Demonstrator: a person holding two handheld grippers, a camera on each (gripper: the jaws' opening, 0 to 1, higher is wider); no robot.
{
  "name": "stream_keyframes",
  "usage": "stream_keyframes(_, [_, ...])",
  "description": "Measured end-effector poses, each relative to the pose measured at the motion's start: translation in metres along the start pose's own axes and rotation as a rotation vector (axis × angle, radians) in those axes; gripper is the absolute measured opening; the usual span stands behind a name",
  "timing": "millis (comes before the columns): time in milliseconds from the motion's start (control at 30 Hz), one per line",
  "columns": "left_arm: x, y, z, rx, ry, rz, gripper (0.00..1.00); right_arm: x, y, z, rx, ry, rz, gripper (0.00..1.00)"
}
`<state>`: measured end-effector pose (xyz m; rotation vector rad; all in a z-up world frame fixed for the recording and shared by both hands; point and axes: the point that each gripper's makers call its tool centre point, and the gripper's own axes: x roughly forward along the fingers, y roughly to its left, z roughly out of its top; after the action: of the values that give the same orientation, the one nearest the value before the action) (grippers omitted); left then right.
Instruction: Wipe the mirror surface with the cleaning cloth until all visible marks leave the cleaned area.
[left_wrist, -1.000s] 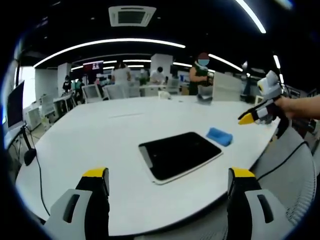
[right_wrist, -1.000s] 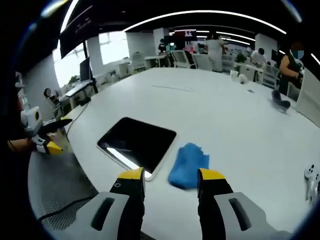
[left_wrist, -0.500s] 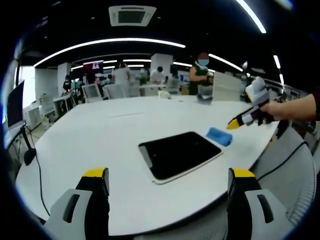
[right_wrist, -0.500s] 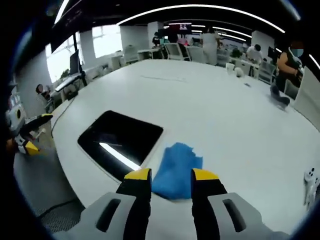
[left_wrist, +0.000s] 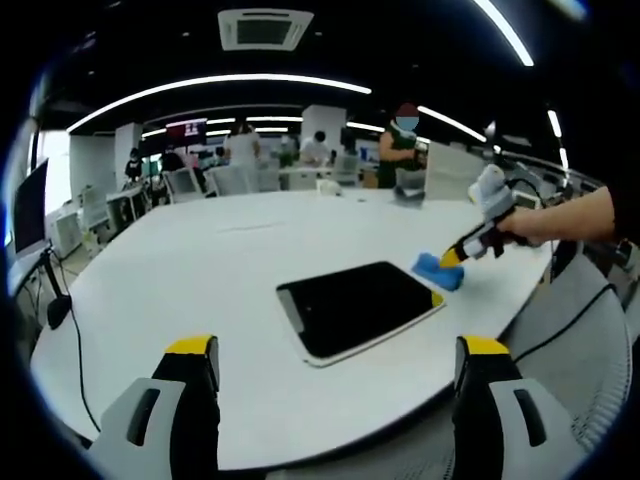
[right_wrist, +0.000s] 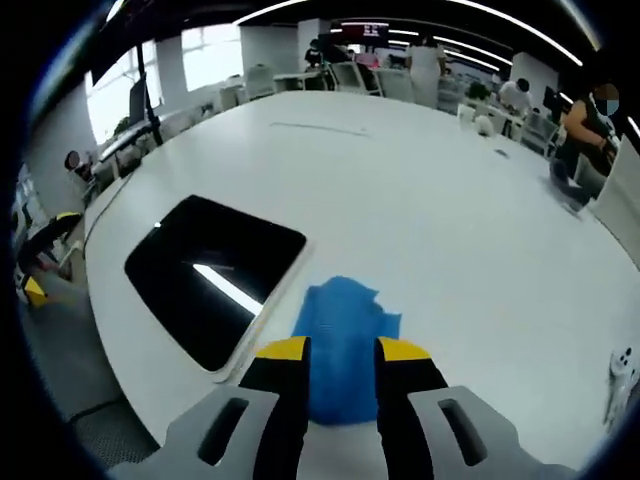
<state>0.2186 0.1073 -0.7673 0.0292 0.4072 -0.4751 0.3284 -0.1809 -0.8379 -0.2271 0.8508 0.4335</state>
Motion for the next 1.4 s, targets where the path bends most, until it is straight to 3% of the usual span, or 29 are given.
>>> stream_keyframes(267, [0.000, 0.001, -0.002, -0.012, 0.015, 0.004, 0.97, 0.006, -0.005, -0.007, 0.051, 0.012, 0.005, 0.22])
stream_keyframes(433, [0.000, 0.000, -0.002, -0.008, 0.015, 0.004, 0.97, 0.012, -0.004, -0.005, 0.038, 0.027, 0.014, 0.22])
stream_keyframes(733, [0.000, 0.000, -0.003, -0.013, 0.022, 0.006, 0.96, 0.014, -0.006, -0.009, 0.027, 0.038, 0.025, 0.12])
stream_keyframes(1133, [0.000, 0.000, -0.002, -0.009, 0.016, 0.004, 0.96, 0.015, -0.004, -0.007, 0.015, 0.045, -0.003, 0.06])
stream_keyframes(1267, [0.000, 0.000, -0.003, -0.010, 0.016, 0.005, 0.96, 0.012, -0.004, -0.005, 0.065, 0.036, 0.003, 0.06])
stream_keyframes(1400, [-0.001, 0.001, 0.000, -0.008, -0.001, 0.008, 0.95, 0.007, -0.002, 0.011, 0.122, 0.001, 0.015, 0.06])
